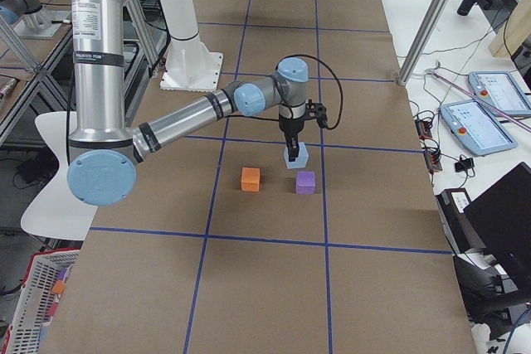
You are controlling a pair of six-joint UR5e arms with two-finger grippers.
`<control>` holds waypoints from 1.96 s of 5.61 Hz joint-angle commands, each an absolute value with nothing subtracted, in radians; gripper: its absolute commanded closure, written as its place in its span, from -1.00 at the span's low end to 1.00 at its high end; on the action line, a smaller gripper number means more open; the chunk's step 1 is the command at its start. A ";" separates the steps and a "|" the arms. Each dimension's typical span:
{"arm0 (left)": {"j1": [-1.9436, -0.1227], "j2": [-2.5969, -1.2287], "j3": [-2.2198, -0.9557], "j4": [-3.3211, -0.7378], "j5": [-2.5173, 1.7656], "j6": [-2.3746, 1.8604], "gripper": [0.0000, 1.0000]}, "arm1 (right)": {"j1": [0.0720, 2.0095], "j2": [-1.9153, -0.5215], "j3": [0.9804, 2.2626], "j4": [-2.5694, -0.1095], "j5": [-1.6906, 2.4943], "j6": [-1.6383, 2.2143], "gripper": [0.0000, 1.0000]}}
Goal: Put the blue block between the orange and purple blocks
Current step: 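Carry the cube to the gap between purple and orange cubes, lower it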
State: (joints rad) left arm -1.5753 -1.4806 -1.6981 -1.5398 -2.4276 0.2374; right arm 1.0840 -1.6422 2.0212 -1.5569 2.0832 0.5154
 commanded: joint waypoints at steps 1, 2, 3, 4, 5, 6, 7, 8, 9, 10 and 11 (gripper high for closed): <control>-1.575 -1.482 -1.700 -1.546 -2.428 0.239 -1.00 | 1.028 -1.736 1.927 -1.222 2.086 0.793 0.32; -1.575 -1.482 -1.703 -1.548 -2.428 0.241 -1.00 | 0.985 -1.744 1.890 -1.119 2.077 0.890 0.27; -1.575 -1.480 -1.706 -1.548 -2.428 0.239 -1.00 | 0.926 -1.765 1.888 -1.096 2.027 0.938 0.23; -1.575 -1.480 -1.704 -1.548 -2.428 0.241 -1.00 | 0.896 -1.779 1.888 -1.094 2.005 0.945 0.19; -1.575 -1.480 -1.706 -1.548 -2.428 0.241 -1.00 | 0.875 -1.790 1.887 -1.089 1.990 0.949 0.15; -1.575 -1.480 -1.706 -1.548 -2.428 0.241 -1.00 | 0.852 -1.790 1.879 -1.089 1.961 0.953 0.11; -1.575 -1.480 -1.706 -1.548 -2.427 0.241 -1.00 | 0.836 -1.787 1.870 -1.089 1.953 0.953 -0.14; -1.575 -1.480 -1.706 -1.548 -2.428 0.241 -1.00 | 0.831 -1.786 1.865 -1.088 1.951 0.951 -0.97; -1.575 -1.480 -1.706 -1.548 -2.428 0.241 -1.00 | 0.831 -1.783 1.865 -1.089 1.951 0.951 -0.98; -1.575 -1.480 -1.706 -1.548 -2.428 0.241 -1.00 | 0.831 -1.781 1.867 -1.089 1.951 0.947 -0.98; -1.575 -1.480 -1.704 -1.548 -2.428 0.241 -1.00 | 0.836 -1.776 1.885 -1.091 1.971 0.933 -0.98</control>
